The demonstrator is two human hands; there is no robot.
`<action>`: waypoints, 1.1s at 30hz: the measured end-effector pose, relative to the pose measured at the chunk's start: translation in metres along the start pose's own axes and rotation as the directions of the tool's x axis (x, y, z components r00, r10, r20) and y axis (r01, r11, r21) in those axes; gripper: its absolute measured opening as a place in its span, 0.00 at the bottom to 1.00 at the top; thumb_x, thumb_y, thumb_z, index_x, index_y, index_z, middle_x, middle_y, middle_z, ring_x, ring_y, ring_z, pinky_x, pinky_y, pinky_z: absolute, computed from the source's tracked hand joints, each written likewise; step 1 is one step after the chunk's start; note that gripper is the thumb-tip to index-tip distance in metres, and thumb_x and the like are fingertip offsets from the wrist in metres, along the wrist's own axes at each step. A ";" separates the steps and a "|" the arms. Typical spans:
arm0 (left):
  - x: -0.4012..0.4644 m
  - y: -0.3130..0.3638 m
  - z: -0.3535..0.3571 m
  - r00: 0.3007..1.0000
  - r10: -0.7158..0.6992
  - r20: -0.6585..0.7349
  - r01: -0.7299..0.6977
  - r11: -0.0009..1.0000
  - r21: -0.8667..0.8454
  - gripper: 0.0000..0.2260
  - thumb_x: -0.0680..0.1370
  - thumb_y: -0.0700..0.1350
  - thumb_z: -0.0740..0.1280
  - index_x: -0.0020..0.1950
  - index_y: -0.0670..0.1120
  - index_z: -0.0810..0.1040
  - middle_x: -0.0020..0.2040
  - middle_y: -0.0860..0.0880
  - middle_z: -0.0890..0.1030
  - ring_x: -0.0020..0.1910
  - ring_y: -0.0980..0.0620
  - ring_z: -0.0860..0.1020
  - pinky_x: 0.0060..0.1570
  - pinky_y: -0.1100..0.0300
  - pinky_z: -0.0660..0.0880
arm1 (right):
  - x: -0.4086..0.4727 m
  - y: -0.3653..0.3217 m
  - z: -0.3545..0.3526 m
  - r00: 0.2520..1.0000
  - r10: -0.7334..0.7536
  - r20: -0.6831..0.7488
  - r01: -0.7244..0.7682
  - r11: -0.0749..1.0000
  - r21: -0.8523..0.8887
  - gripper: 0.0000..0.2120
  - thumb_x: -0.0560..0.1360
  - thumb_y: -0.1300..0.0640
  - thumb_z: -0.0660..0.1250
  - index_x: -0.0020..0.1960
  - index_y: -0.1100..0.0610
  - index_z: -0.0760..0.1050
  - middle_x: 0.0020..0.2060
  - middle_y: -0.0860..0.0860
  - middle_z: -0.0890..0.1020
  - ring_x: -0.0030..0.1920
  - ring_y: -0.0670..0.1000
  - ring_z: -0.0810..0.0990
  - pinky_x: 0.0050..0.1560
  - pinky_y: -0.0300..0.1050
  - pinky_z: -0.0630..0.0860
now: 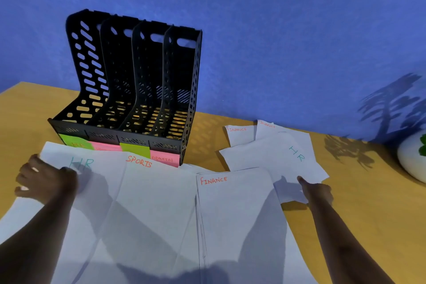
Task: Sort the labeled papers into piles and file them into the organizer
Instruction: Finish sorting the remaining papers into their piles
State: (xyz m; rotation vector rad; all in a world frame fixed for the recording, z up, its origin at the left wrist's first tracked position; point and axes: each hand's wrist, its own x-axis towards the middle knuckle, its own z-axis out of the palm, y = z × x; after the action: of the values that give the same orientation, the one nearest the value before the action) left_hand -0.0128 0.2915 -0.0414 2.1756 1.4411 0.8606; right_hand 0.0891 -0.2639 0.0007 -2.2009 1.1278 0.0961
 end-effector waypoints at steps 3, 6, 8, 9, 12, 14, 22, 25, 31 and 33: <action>-0.028 0.040 -0.032 1.000 0.029 0.004 -0.029 0.999 -0.029 0.25 0.67 0.34 0.60 0.65 0.39 0.64 0.62 0.33 0.69 0.62 0.34 0.67 0.61 0.36 0.61 | 0.017 0.002 0.011 0.991 0.111 0.074 -0.121 0.981 0.153 0.41 0.65 0.43 0.74 0.64 0.66 0.60 0.56 0.65 0.77 0.53 0.63 0.80 0.57 0.60 0.76; -0.039 0.053 -0.031 0.998 0.067 0.009 -0.067 0.998 -0.021 0.25 0.67 0.32 0.61 0.65 0.39 0.66 0.61 0.33 0.70 0.62 0.34 0.67 0.61 0.37 0.61 | 0.019 -0.006 0.015 0.978 0.189 0.093 -0.207 0.944 0.257 0.42 0.63 0.49 0.77 0.65 0.64 0.57 0.53 0.64 0.78 0.49 0.60 0.80 0.52 0.58 0.78; -0.043 0.059 -0.029 0.997 0.074 0.032 -0.073 0.997 -0.034 0.25 0.67 0.31 0.61 0.64 0.39 0.66 0.61 0.33 0.71 0.63 0.34 0.67 0.61 0.38 0.61 | 0.021 -0.005 0.016 0.973 0.185 0.139 -0.213 0.951 0.225 0.35 0.65 0.50 0.76 0.61 0.66 0.63 0.42 0.61 0.80 0.39 0.57 0.76 0.37 0.51 0.74; -0.046 0.063 -0.030 0.996 0.089 0.031 -0.088 0.996 -0.029 0.24 0.68 0.31 0.61 0.64 0.39 0.67 0.61 0.33 0.71 0.63 0.35 0.67 0.61 0.39 0.62 | 0.024 -0.005 0.018 0.971 0.164 0.176 -0.194 0.966 0.168 0.27 0.67 0.49 0.75 0.52 0.66 0.68 0.35 0.59 0.78 0.35 0.56 0.73 0.33 0.48 0.70; -0.054 0.069 -0.030 0.994 0.096 0.054 -0.094 0.995 -0.046 0.23 0.68 0.30 0.61 0.64 0.39 0.68 0.61 0.34 0.71 0.63 0.35 0.67 0.61 0.40 0.62 | 0.027 -0.005 0.017 0.975 0.096 0.202 -0.132 0.976 0.172 0.16 0.69 0.55 0.73 0.36 0.66 0.71 0.33 0.59 0.80 0.35 0.57 0.77 0.45 0.48 0.76; -0.057 0.072 -0.033 0.994 0.089 0.058 -0.087 0.995 -0.041 0.23 0.69 0.30 0.62 0.63 0.39 0.68 0.61 0.34 0.72 0.63 0.34 0.68 0.61 0.40 0.63 | 0.013 -0.012 0.007 0.998 -0.043 0.039 0.038 0.992 0.123 0.15 0.70 0.56 0.71 0.45 0.69 0.79 0.45 0.63 0.83 0.48 0.62 0.82 0.53 0.51 0.78; -0.066 0.082 -0.036 0.987 0.137 0.089 -0.129 0.988 -0.085 0.19 0.70 0.30 0.62 0.60 0.38 0.71 0.57 0.35 0.76 0.58 0.33 0.73 0.57 0.42 0.68 | -0.026 -0.042 -0.038 0.899 -0.233 -0.372 0.388 0.817 0.426 0.12 0.74 0.60 0.66 0.52 0.67 0.79 0.51 0.67 0.81 0.53 0.64 0.79 0.54 0.51 0.72; -0.066 0.085 -0.036 0.973 0.192 0.126 -0.165 0.967 -0.196 0.15 0.72 0.31 0.62 0.58 0.37 0.73 0.56 0.35 0.78 0.57 0.34 0.75 0.55 0.43 0.71 | -0.031 -0.050 -0.058 0.890 -0.310 -0.333 0.450 0.714 0.536 0.08 0.76 0.55 0.64 0.46 0.59 0.78 0.38 0.59 0.78 0.40 0.55 0.77 0.49 0.49 0.72; -0.073 0.101 -0.029 0.909 0.342 0.237 -0.215 0.874 -0.436 0.14 0.75 0.32 0.61 0.60 0.35 0.74 0.58 0.35 0.76 0.55 0.36 0.76 0.52 0.51 0.71 | -0.049 -0.089 -0.094 0.842 -0.303 -0.446 0.518 0.222 0.826 0.18 0.73 0.61 0.67 0.28 0.51 0.64 0.21 0.42 0.69 0.23 0.39 0.68 0.30 0.34 0.70; -0.074 0.106 -0.030 0.921 0.337 0.194 -0.211 0.852 -0.478 0.11 0.76 0.32 0.61 0.56 0.34 0.76 0.54 0.34 0.77 0.50 0.37 0.77 0.47 0.58 0.68 | -0.056 -0.099 -0.095 0.859 -0.364 -0.361 0.454 0.212 0.866 0.19 0.74 0.64 0.66 0.28 0.53 0.63 0.18 0.42 0.70 0.20 0.38 0.69 0.27 0.33 0.70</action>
State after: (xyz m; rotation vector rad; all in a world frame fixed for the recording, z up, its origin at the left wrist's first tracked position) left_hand 0.0174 0.1812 0.0262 2.0590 0.7132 0.8461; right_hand 0.1070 -0.2391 0.1460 -1.2824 0.3260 -0.7410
